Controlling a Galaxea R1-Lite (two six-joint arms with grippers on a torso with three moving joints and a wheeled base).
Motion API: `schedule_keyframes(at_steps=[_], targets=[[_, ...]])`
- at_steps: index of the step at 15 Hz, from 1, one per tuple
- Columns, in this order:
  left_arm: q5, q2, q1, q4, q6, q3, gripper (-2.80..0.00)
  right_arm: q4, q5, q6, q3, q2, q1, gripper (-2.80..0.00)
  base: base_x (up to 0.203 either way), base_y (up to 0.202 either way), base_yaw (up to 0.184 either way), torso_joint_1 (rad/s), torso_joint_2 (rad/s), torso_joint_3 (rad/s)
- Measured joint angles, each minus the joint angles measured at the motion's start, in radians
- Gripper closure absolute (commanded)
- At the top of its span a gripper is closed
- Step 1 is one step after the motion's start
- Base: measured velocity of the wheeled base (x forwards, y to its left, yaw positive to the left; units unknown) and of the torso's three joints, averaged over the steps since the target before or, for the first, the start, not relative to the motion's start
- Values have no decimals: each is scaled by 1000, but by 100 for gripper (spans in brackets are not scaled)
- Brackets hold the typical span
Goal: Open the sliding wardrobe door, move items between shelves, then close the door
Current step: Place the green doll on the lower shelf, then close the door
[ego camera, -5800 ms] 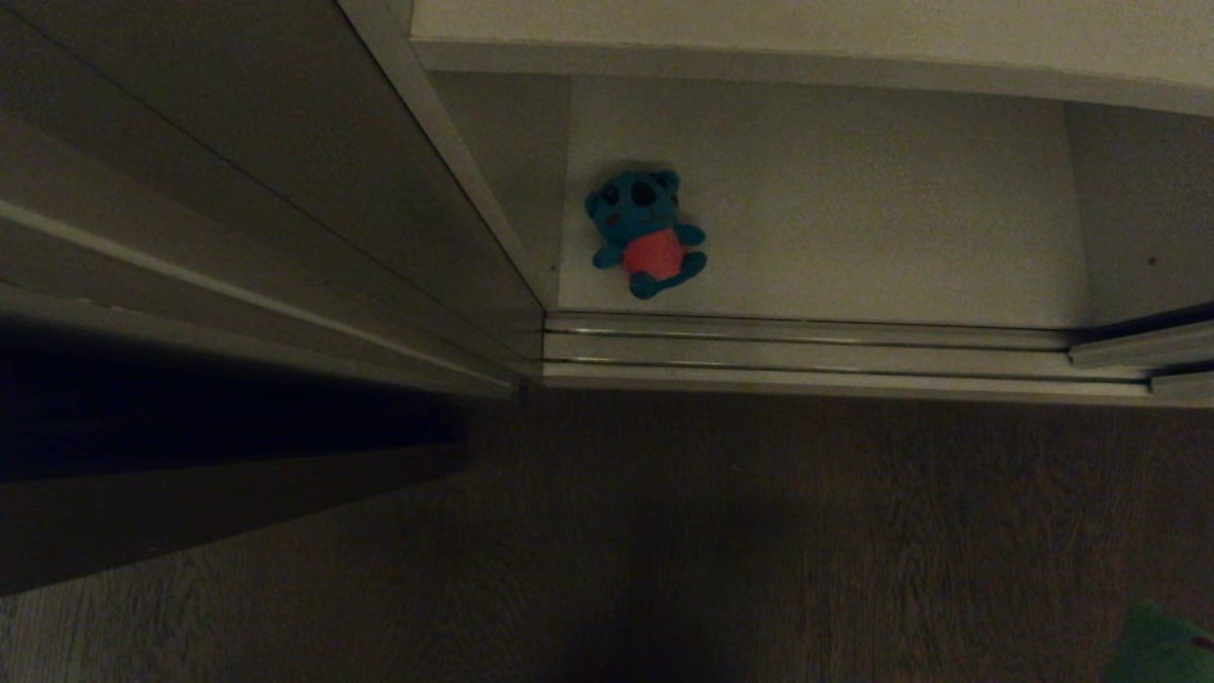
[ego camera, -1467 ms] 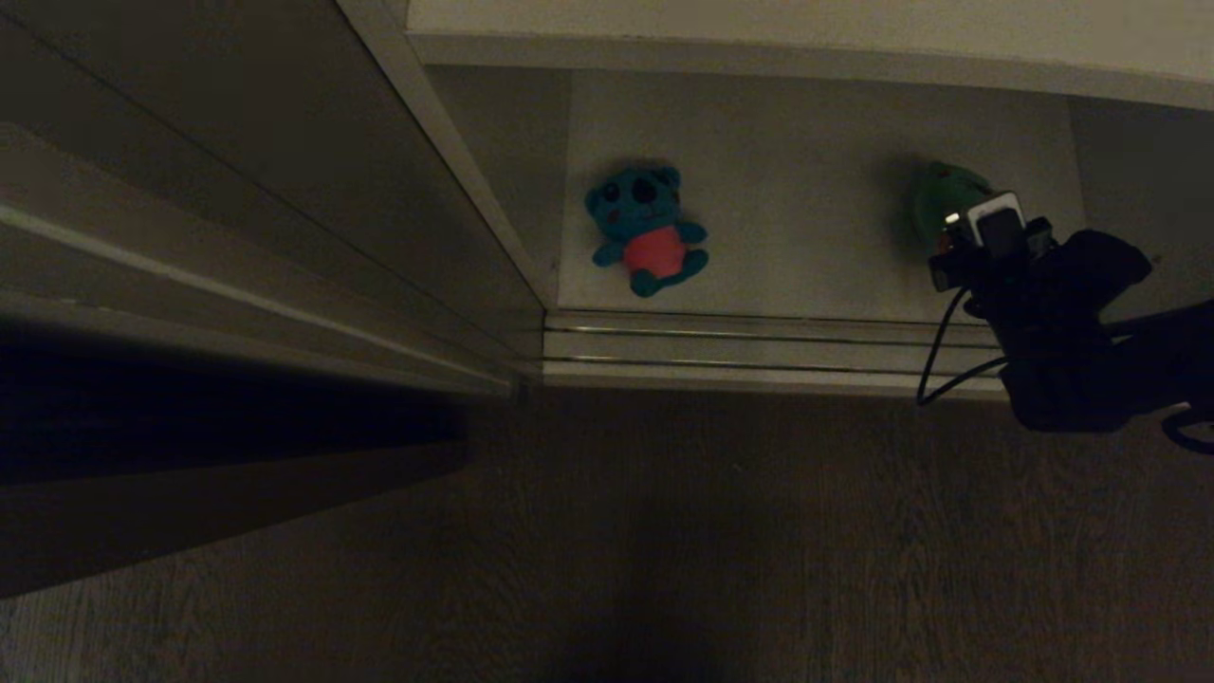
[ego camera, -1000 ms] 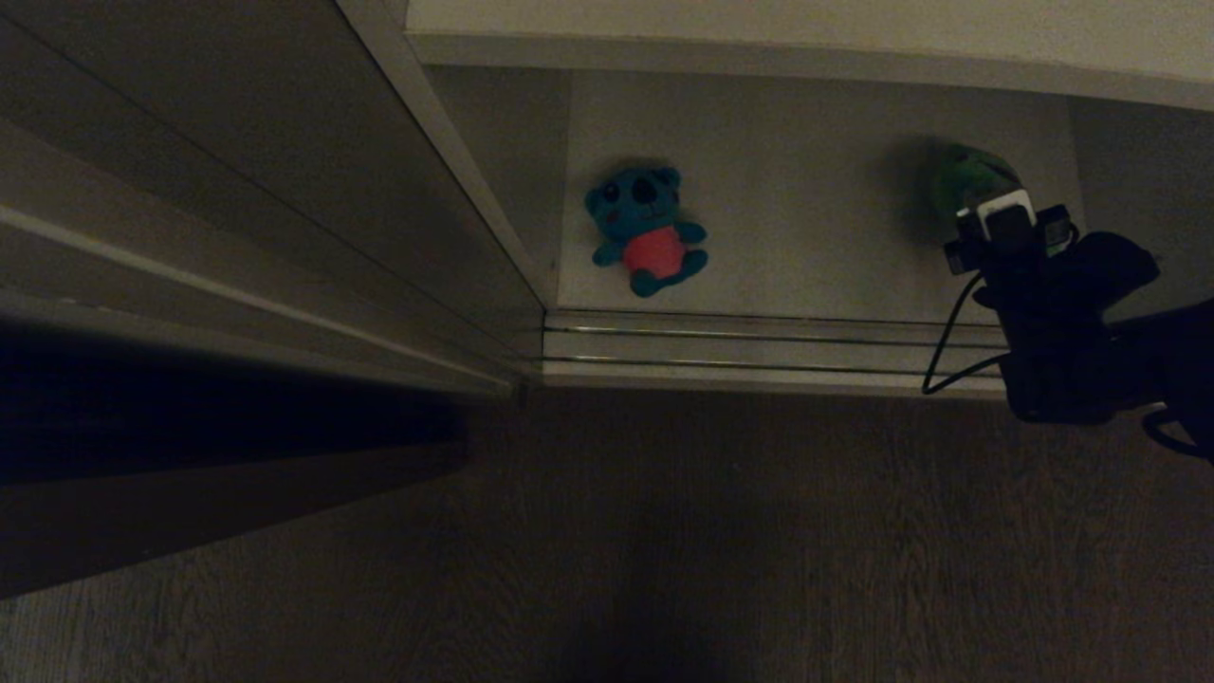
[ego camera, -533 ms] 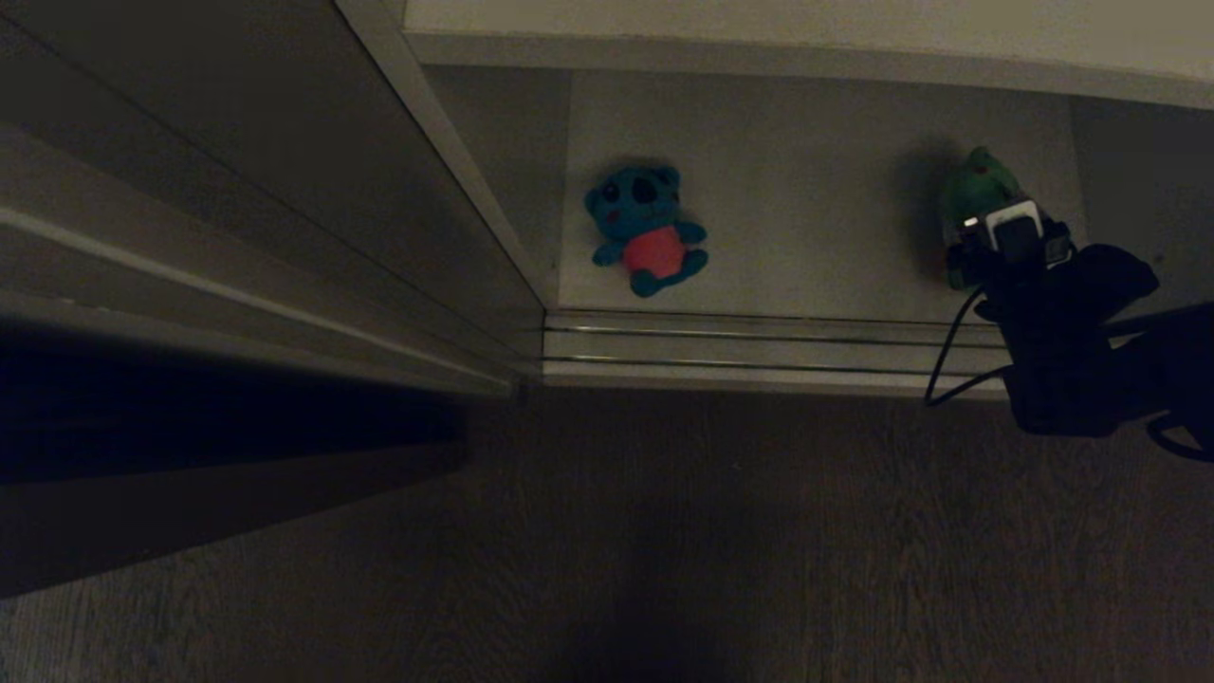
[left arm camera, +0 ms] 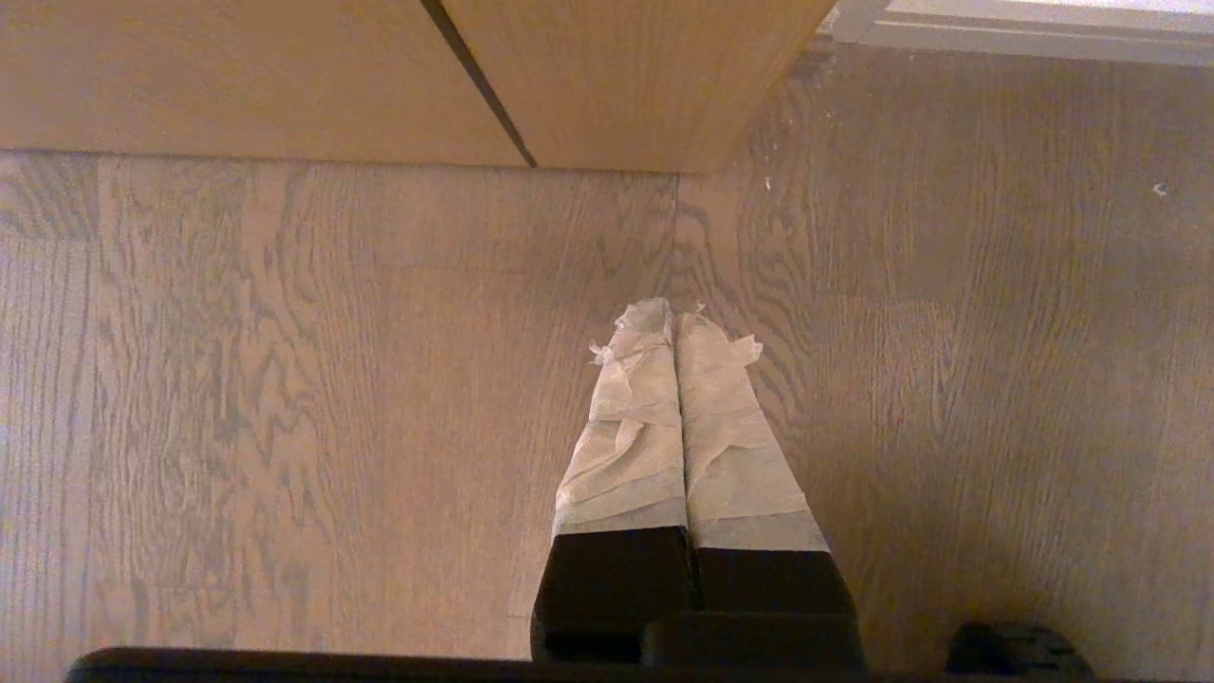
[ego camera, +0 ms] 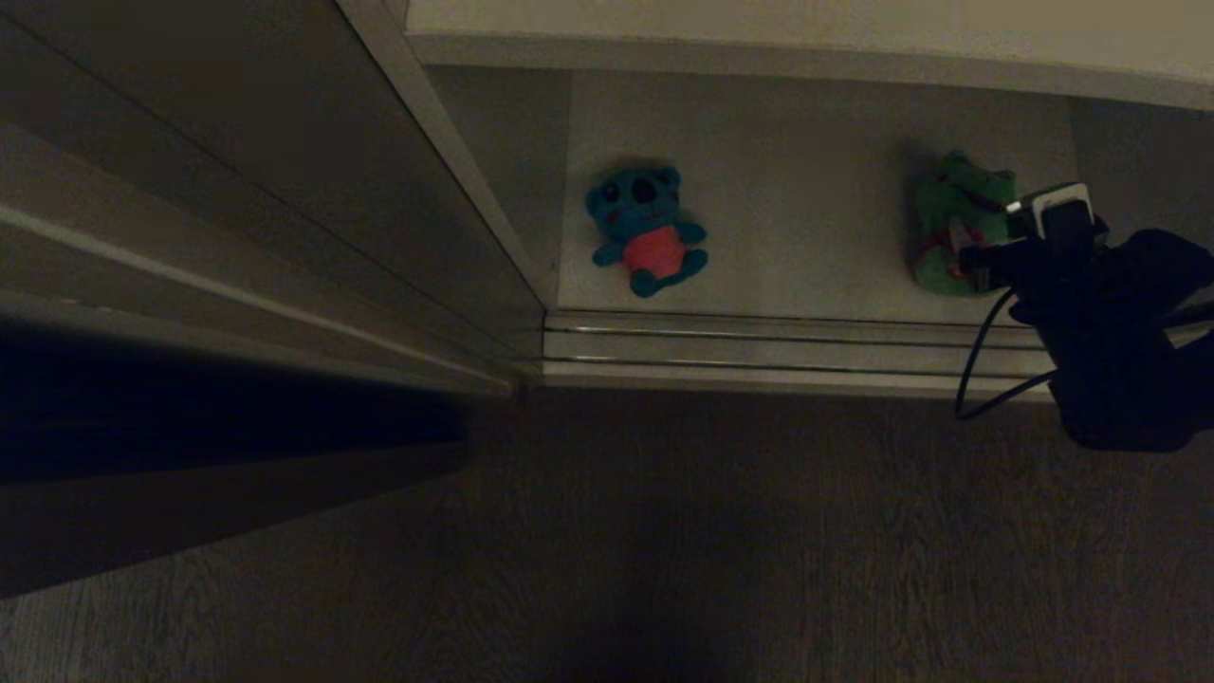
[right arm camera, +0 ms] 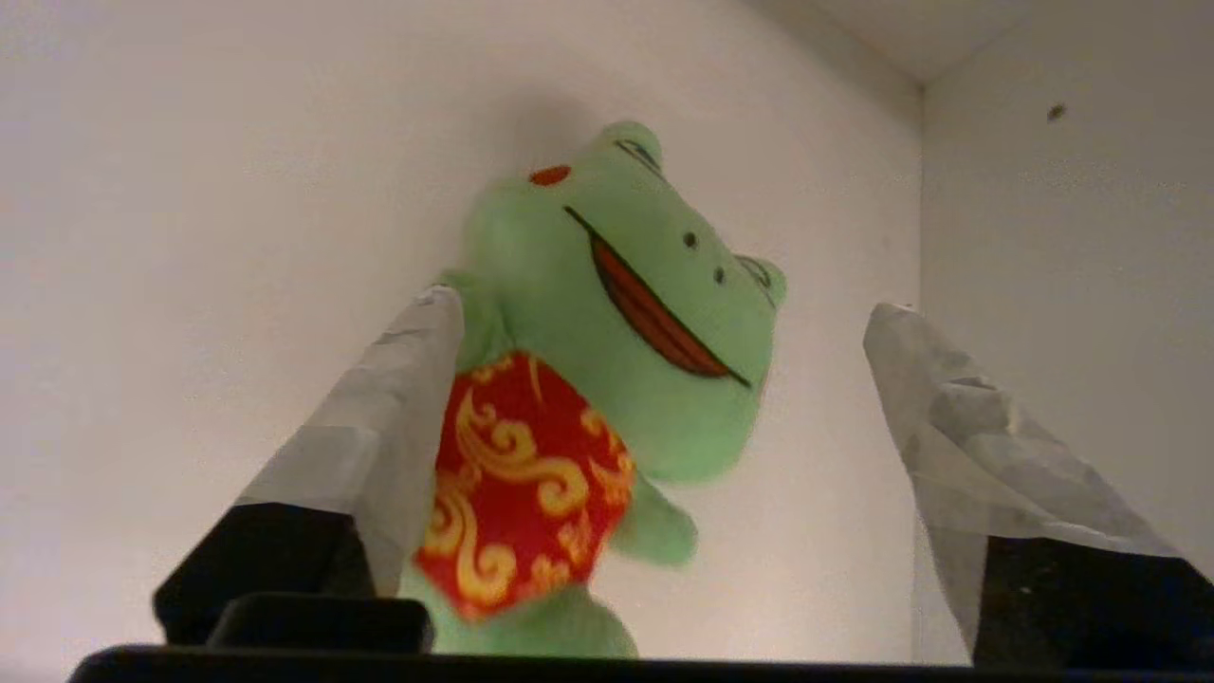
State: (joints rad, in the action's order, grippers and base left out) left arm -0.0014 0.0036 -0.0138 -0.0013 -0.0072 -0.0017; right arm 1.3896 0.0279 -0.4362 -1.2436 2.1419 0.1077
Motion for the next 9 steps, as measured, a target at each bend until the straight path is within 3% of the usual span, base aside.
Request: schedule_keyframes(at_steps=[3,4,9], targets=[[0,0,0,1,0,0,0,-120,0,22,103,-95,-5,-280,0,0,0,0,0,0],[0,0,0,1,0,0,0,-170,0,39,161,-141,-6,0,0,0,0,0,0,0],[0,0,0,1,0,0,0,-387,1,104,502,-410,-27,0,0,0,0,0,0,0]])
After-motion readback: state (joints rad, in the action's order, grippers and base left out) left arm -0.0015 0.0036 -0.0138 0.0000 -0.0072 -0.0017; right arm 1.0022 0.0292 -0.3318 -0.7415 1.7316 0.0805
